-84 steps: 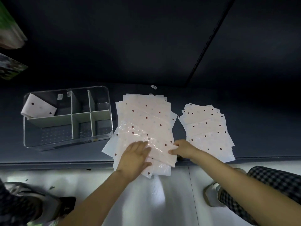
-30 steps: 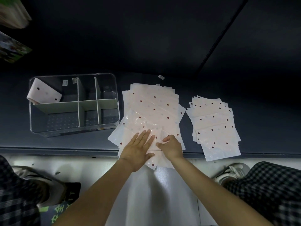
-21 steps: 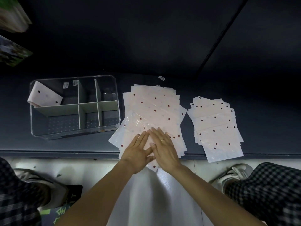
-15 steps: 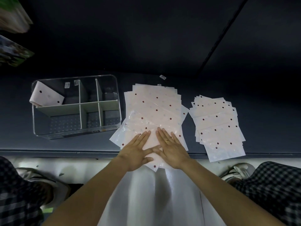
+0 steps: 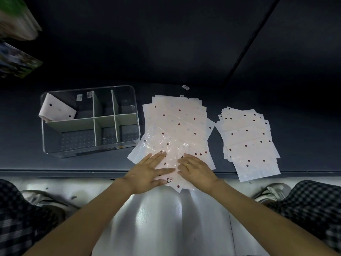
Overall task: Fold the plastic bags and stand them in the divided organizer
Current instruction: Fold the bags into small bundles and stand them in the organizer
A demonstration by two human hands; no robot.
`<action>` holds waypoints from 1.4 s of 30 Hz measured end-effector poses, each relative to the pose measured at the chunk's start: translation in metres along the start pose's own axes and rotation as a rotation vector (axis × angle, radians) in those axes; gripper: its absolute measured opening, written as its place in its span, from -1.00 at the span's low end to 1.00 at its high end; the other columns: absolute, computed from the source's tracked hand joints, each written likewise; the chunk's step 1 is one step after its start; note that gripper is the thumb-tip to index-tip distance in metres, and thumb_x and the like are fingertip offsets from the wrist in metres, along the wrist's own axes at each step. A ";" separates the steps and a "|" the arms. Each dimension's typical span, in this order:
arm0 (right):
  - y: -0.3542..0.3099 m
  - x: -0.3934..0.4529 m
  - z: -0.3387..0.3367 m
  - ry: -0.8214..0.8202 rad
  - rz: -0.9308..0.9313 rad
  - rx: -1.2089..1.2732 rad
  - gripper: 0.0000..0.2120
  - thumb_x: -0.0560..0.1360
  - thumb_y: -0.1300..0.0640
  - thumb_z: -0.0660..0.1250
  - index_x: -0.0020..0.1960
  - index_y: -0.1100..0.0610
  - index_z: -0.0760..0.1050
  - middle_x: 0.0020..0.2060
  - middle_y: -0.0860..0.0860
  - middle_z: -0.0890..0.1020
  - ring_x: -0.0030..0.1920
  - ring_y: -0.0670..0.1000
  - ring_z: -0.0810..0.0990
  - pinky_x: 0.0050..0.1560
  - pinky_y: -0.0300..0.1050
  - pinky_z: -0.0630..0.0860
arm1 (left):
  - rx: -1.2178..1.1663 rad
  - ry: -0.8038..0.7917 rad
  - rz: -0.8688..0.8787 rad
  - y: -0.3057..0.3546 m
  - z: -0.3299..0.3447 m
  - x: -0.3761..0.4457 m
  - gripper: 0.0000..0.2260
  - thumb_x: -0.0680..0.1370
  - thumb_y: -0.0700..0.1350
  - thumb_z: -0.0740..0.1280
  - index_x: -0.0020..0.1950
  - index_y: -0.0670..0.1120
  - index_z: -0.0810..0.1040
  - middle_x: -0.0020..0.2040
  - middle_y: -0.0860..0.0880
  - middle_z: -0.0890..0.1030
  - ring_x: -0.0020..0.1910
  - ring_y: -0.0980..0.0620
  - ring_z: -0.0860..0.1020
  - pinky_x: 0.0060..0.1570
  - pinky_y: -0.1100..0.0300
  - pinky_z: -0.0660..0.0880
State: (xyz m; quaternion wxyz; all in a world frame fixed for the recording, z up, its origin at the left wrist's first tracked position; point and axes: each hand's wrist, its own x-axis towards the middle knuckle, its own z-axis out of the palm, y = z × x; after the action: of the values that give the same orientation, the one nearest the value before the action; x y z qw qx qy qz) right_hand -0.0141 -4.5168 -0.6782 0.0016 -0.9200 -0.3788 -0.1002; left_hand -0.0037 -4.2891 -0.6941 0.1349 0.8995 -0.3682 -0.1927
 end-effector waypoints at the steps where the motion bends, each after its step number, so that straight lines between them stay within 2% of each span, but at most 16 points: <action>1: -0.001 0.001 -0.002 -0.020 -0.021 -0.010 -0.76 0.12 0.13 0.65 -0.32 0.16 0.64 -0.22 0.07 0.70 -0.19 0.03 0.69 0.07 -0.07 0.58 | -0.040 0.022 -0.025 0.003 -0.001 0.001 -0.59 0.59 0.23 0.04 0.46 0.29 0.18 0.56 -0.02 -0.17 0.53 0.07 -0.21 0.47 0.16 -0.30; 4: -0.001 0.002 -0.012 -0.052 -0.057 -0.039 -0.69 -0.04 0.24 0.66 -0.35 0.17 0.64 -0.26 0.04 0.70 -0.21 0.00 0.69 0.05 -0.12 0.57 | -0.136 0.106 -0.130 0.014 -0.005 0.005 -0.63 0.60 0.19 0.10 0.40 0.23 0.35 0.56 0.00 0.04 0.53 0.08 -0.02 0.47 0.21 -0.16; 9: 0.007 0.014 -0.035 -0.048 0.106 0.080 -0.64 0.01 0.44 0.56 -0.25 0.22 0.60 -0.46 0.03 0.59 -0.39 0.02 0.63 0.08 -0.12 0.53 | -0.214 0.247 -0.235 0.020 -0.015 0.008 -0.65 0.57 0.13 0.23 0.35 0.12 0.46 0.47 0.08 0.30 0.47 0.05 0.17 0.42 0.20 0.06; 12: 0.012 0.030 -0.060 -0.009 0.235 0.235 -0.71 0.18 0.38 0.53 -0.15 0.20 0.57 -0.41 0.05 0.59 -0.35 0.08 0.63 -0.28 -0.26 0.53 | -0.420 0.525 -0.246 0.025 -0.043 0.010 -0.83 0.56 -0.09 0.30 0.08 -0.07 0.65 0.09 -0.05 0.64 0.14 -0.07 0.53 0.11 0.13 0.41; 13: 0.014 0.038 -0.071 0.017 0.270 0.269 -0.78 0.26 0.32 0.50 -0.14 0.18 0.56 -0.40 0.04 0.59 -0.39 0.07 0.60 -0.36 -0.31 0.45 | -0.494 0.567 -0.248 0.025 -0.056 0.010 -0.84 0.56 -0.13 0.29 -0.01 -0.11 0.66 -0.06 -0.06 0.66 -0.01 -0.09 0.57 -0.03 0.11 0.44; 15: 0.020 0.054 -0.092 0.074 0.298 0.261 -0.93 0.39 0.17 0.42 -0.15 0.16 0.58 -0.42 -0.02 0.60 -0.45 0.01 0.55 -0.43 -0.31 0.39 | -0.614 0.543 -0.241 0.022 -0.086 0.008 -0.85 0.57 -0.16 0.29 -0.09 -0.15 0.64 -0.19 -0.08 0.65 -0.15 -0.09 0.57 -0.11 0.06 0.45; 17: 0.026 0.068 -0.108 0.041 0.340 0.279 -0.85 0.49 0.06 0.33 -0.15 0.14 0.57 -0.40 -0.06 0.62 -0.42 -0.05 0.54 -0.36 -0.25 0.41 | -0.665 0.477 -0.212 0.014 -0.114 0.004 -0.83 0.57 -0.13 0.30 -0.13 -0.17 0.62 -0.27 -0.06 0.61 -0.26 -0.02 0.52 -0.18 0.09 0.43; 20: 0.028 0.088 -0.128 -0.056 0.461 0.457 -0.83 0.56 0.03 0.26 -0.08 0.12 0.53 -0.34 -0.07 0.62 -0.30 -0.10 0.57 -0.26 -0.34 0.39 | -0.728 0.508 -0.215 0.008 -0.144 -0.006 -0.79 0.58 -0.11 0.28 -0.15 -0.21 0.59 -0.43 0.09 0.49 -0.43 0.17 0.39 -0.37 0.28 0.33; 23: 0.025 0.116 -0.141 0.021 0.476 0.575 -0.87 0.57 0.13 0.25 -0.11 0.13 0.52 -0.38 -0.06 0.58 -0.32 -0.11 0.55 -0.26 -0.31 0.40 | -0.963 0.549 -0.249 -0.003 -0.159 -0.018 -0.80 0.58 -0.14 0.28 -0.11 -0.27 0.55 -0.34 -0.08 0.56 -0.34 0.08 0.48 -0.27 0.24 0.38; 26: 0.020 0.147 -0.150 0.035 0.510 0.673 -0.86 0.58 0.13 0.24 -0.11 0.12 0.53 -0.34 -0.07 0.60 -0.28 -0.12 0.58 -0.25 -0.22 0.51 | -1.072 0.545 -0.291 -0.026 -0.167 -0.035 -0.93 0.52 -0.20 0.37 -0.17 -0.14 0.61 -0.28 0.05 0.67 -0.26 0.13 0.63 -0.19 0.30 0.51; 30: 0.007 0.191 -0.148 -0.118 0.461 0.673 -0.91 0.53 0.06 0.31 -0.04 0.06 0.54 -0.18 -0.10 0.64 -0.11 -0.08 0.60 -0.08 -0.11 0.54 | -0.983 0.658 -0.407 -0.060 -0.175 -0.056 -0.94 0.48 -0.19 0.42 -0.19 -0.05 0.62 -0.20 0.04 0.68 -0.14 0.09 0.64 -0.03 0.11 0.56; 32: -0.005 0.219 -0.144 -0.153 0.425 0.628 -0.92 0.51 0.08 0.35 -0.06 0.08 0.55 -0.21 -0.08 0.65 -0.16 -0.06 0.61 -0.11 -0.05 0.55 | -0.919 0.718 -0.442 -0.080 -0.178 -0.066 -0.90 0.49 -0.18 0.40 -0.19 0.00 0.60 -0.17 0.06 0.66 -0.10 0.09 0.62 0.01 0.04 0.55; 34: -0.019 0.248 -0.136 -0.136 0.426 0.650 -0.93 0.49 0.13 0.36 -0.12 0.13 0.55 -0.29 -0.04 0.65 -0.26 -0.05 0.62 -0.16 -0.01 0.56 | -0.777 0.832 -0.527 -0.102 -0.175 -0.078 -0.93 0.51 -0.16 0.37 -0.09 0.02 0.60 -0.06 0.04 0.65 -0.01 0.04 0.59 0.05 -0.02 0.53; 37: -0.042 0.293 -0.119 -0.100 0.484 0.660 -0.92 0.49 0.14 0.35 -0.14 0.14 0.53 -0.30 0.06 0.66 -0.25 0.05 0.64 -0.13 0.09 0.60 | -0.386 1.019 -0.865 -0.136 -0.154 -0.102 -0.77 0.53 -0.12 0.34 0.18 0.00 0.55 0.23 -0.02 0.52 0.20 -0.08 0.44 0.15 -0.04 0.42; 39: -0.057 0.320 -0.103 -0.065 0.528 0.665 -0.92 0.48 0.14 0.33 -0.15 0.15 0.51 -0.30 0.07 0.66 -0.24 0.07 0.64 -0.14 0.10 0.60 | -0.396 1.040 -1.029 -0.150 -0.136 -0.116 -0.70 0.55 -0.14 0.29 0.29 -0.02 0.48 0.35 -0.05 0.39 0.30 -0.14 0.32 0.20 -0.09 0.34; 42: -0.080 0.348 -0.078 -0.077 0.523 0.564 -0.93 0.46 0.15 0.28 -0.16 0.15 0.48 -0.22 0.10 0.66 -0.19 0.13 0.62 -0.24 -0.01 0.55 | -0.547 1.011 -1.048 -0.158 -0.111 -0.121 -0.68 0.57 -0.14 0.26 0.33 0.00 0.45 0.45 -0.01 0.29 0.38 -0.13 0.24 0.24 -0.15 0.33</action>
State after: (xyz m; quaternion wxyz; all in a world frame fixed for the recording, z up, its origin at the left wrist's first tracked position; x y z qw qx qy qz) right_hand 0.1572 -4.2238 -0.5426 0.2657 -0.9522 -0.1437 0.0464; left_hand 0.0633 -4.0820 -0.6265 0.3950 0.8695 0.2718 0.1185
